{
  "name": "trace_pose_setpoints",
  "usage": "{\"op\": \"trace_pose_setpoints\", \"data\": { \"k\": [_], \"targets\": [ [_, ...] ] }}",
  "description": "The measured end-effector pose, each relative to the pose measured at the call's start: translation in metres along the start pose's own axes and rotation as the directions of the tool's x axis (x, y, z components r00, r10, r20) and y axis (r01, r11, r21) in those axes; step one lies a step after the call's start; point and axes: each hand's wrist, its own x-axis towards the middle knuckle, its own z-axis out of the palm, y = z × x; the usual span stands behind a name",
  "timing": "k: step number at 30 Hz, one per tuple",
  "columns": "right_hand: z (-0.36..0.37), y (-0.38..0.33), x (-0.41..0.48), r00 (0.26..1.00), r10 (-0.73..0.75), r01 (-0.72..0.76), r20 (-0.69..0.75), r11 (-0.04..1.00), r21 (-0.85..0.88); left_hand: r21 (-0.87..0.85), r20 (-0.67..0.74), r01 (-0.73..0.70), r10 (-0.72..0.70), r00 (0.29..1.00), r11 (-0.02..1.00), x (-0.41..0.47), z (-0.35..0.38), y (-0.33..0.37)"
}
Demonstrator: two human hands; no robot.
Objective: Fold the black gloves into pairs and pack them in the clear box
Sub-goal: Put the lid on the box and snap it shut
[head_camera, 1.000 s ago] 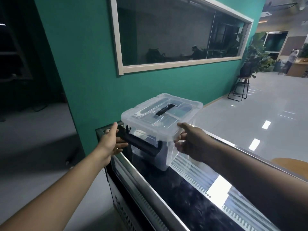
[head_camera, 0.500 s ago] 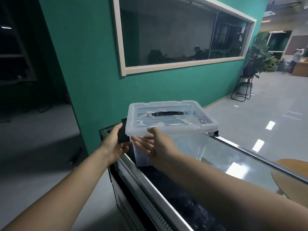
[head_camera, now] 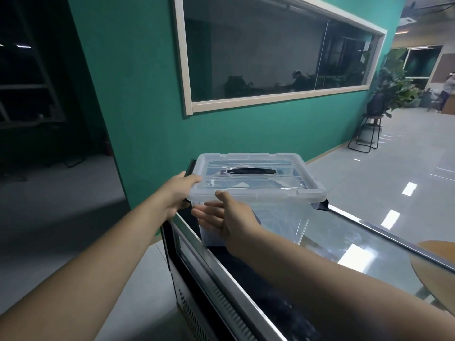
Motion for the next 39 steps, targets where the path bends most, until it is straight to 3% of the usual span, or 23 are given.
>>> {"op": "trace_pose_setpoints", "data": {
  "k": [5,11,13,16,19,24,32,39],
  "targets": [
    [0.002,0.003,0.000,1.000,-0.002,0.002,0.012,1.000,0.020,0.198,-0.033,-0.041,0.048,0.998,0.979,-0.003,0.004,0.006],
    [-0.005,0.002,0.001,1.000,-0.022,0.022,0.003,0.999,-0.027,0.307,-0.076,-0.041,0.068,0.995,0.951,-0.008,0.006,0.014],
    [-0.015,0.002,-0.001,1.000,-0.027,0.027,-0.007,0.997,-0.069,0.433,-0.121,-0.078,0.144,0.982,0.898,-0.007,0.006,0.019],
    [-0.038,-0.001,-0.010,0.999,-0.036,0.032,-0.028,0.993,-0.118,0.674,-0.181,-0.130,0.333,0.925,0.727,-0.009,0.013,0.032],
    [-0.069,-0.010,-0.021,0.996,-0.073,0.066,-0.042,0.986,-0.151,0.691,-0.085,-0.273,0.450,0.889,0.670,-0.009,0.035,0.050],
    [-0.132,-0.035,-0.042,0.967,-0.184,0.152,-0.178,0.972,-0.176,0.685,0.151,-0.409,0.432,0.889,0.603,-0.021,0.090,0.066],
    [-0.220,-0.051,-0.042,0.785,-0.236,0.118,-0.572,0.965,-0.236,0.707,0.286,-0.424,0.320,0.903,0.566,-0.028,0.125,0.063],
    [-0.220,-0.095,0.000,0.869,-0.101,0.058,-0.484,0.993,-0.102,0.728,0.272,-0.397,0.296,0.916,0.560,-0.028,0.124,0.060]
  ]
}}
